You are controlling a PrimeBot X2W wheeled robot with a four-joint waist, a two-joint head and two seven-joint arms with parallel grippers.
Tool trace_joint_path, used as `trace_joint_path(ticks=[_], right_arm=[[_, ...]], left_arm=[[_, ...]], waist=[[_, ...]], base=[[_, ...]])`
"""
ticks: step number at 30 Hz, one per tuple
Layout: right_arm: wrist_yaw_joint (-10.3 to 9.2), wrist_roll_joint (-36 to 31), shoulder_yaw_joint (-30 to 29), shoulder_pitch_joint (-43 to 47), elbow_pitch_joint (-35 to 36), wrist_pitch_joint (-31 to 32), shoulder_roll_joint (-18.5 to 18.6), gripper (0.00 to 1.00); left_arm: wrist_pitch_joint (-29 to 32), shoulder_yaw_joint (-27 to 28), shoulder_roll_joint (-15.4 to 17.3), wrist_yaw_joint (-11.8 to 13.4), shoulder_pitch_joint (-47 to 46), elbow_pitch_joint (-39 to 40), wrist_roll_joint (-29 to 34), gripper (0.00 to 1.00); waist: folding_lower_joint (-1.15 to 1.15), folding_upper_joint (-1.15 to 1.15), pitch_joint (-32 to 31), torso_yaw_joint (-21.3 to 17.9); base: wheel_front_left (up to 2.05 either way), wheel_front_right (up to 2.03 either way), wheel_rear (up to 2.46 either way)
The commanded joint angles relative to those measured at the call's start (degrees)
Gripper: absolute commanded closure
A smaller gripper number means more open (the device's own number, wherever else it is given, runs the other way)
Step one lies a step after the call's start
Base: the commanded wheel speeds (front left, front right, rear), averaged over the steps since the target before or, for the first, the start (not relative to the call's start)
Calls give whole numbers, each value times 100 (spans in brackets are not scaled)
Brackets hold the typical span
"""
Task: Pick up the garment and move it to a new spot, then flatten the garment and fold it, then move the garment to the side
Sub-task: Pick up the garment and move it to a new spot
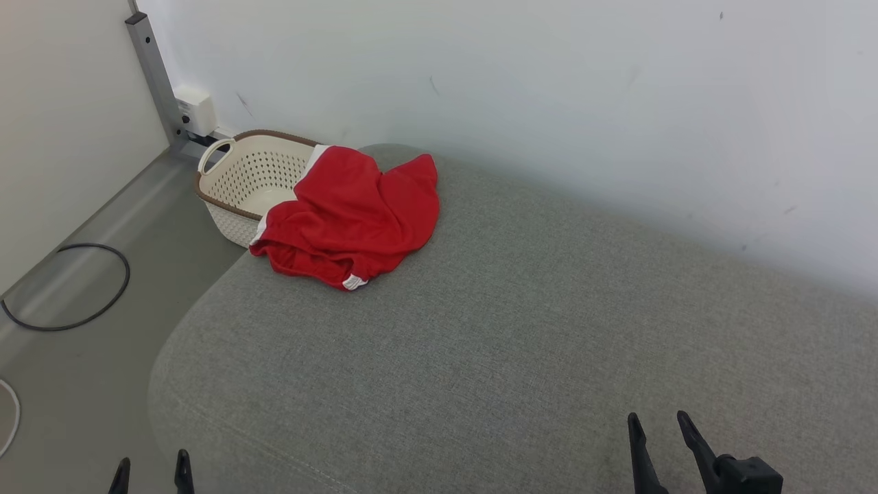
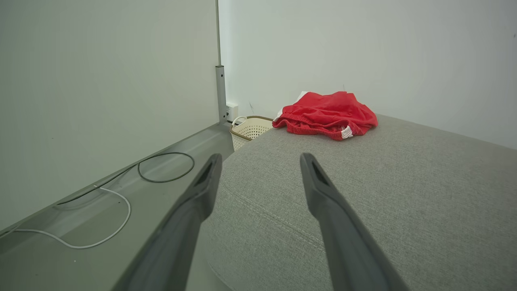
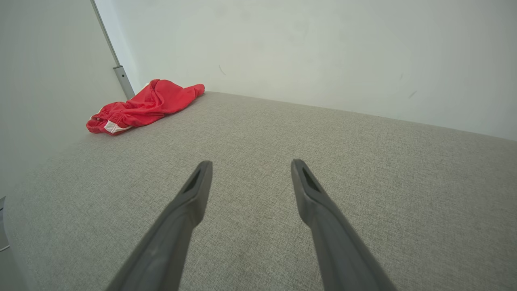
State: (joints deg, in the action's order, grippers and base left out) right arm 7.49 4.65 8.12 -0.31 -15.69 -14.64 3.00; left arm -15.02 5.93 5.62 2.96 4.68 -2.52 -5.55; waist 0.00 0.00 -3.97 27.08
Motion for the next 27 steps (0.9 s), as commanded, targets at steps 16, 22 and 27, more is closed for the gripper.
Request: trace_joint_path(ticks=[16,22,27], right_arm=[[2,-53,238,-265,60,30,0,0],[1,-42,474,-537,180,64,36,0],[1,-28,646,-765,305,76,78,0]], left_arm=[[179,84,453,-420,-1461,-202,-533,0],[367,198,720,-594,-2726,-744,-852,0],[522,248,1039,-678,-3593,-1453,-962,0]], waist=[[0,0,369,-583],[0,0,671,-1183],[0,0,955,-1787]], base=[[0,0,0],[0,0,0],[0,0,0]])
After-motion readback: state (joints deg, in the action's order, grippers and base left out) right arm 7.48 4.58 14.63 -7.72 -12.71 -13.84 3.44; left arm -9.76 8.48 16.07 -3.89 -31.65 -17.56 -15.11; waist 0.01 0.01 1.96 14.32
